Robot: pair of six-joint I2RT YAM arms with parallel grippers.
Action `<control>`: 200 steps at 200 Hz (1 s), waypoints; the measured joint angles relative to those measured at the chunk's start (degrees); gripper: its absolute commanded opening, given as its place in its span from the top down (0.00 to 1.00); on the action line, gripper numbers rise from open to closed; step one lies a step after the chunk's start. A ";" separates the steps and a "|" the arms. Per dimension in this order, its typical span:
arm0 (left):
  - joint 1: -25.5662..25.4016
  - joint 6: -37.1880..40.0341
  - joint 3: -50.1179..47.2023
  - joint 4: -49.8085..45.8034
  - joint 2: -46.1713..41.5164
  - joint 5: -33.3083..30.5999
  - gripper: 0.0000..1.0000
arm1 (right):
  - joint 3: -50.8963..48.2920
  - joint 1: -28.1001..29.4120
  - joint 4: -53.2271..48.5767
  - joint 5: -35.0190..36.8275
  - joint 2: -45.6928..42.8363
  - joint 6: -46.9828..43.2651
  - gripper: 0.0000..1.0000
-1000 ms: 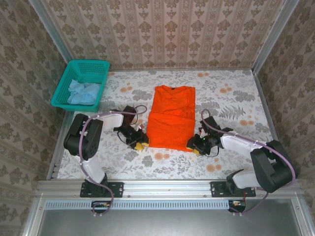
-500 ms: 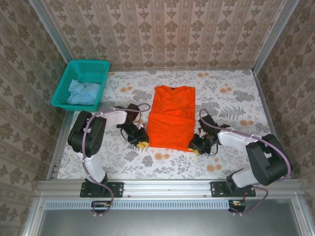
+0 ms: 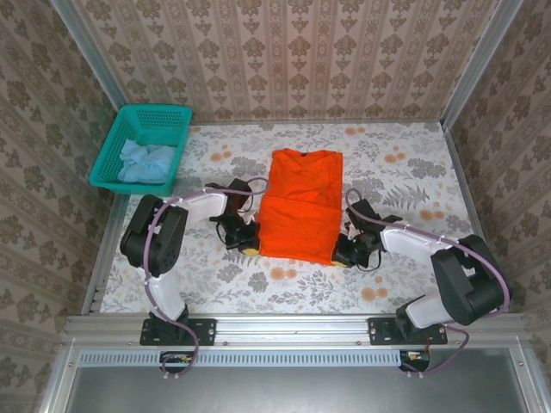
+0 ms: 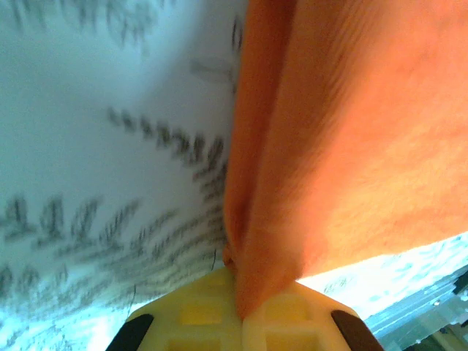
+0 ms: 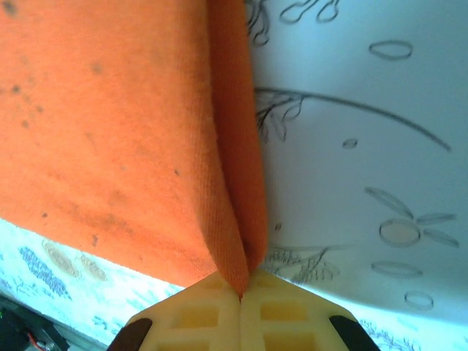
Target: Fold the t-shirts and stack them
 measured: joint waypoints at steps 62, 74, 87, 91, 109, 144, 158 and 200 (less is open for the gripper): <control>-2.97 0.59 -9.11 -3.28 -15.50 6.05 1.00 | -4.52 5.27 -6.82 -1.09 -15.19 0.11 1.00; -3.50 0.00 -10.45 -3.34 -19.47 7.17 1.00 | -5.40 6.56 -8.20 -1.25 -17.55 0.52 1.00; -3.85 -0.92 -12.17 -3.34 -23.34 8.28 1.00 | -6.03 7.96 -9.64 -1.38 -19.65 1.44 1.00; -3.85 -1.22 -12.76 -3.37 -24.52 8.57 1.00 | -6.19 8.39 -10.05 -1.46 -20.28 1.75 1.00; -3.96 -2.51 -15.10 -3.80 -28.59 9.22 1.00 | -6.58 10.78 -11.50 -1.51 -23.30 3.26 1.00; -3.96 -4.68 -16.37 -6.12 -35.67 9.88 1.00 | -6.67 13.99 -12.66 -1.66 -29.59 6.05 1.00; -3.96 -5.46 -16.39 -7.04 -38.56 9.97 1.00 | -6.64 14.43 -12.68 -1.73 -31.82 6.60 1.00; -3.10 -6.34 -15.19 -9.97 -43.39 11.15 1.00 | -4.57 14.51 -13.20 -1.70 -34.45 7.10 1.00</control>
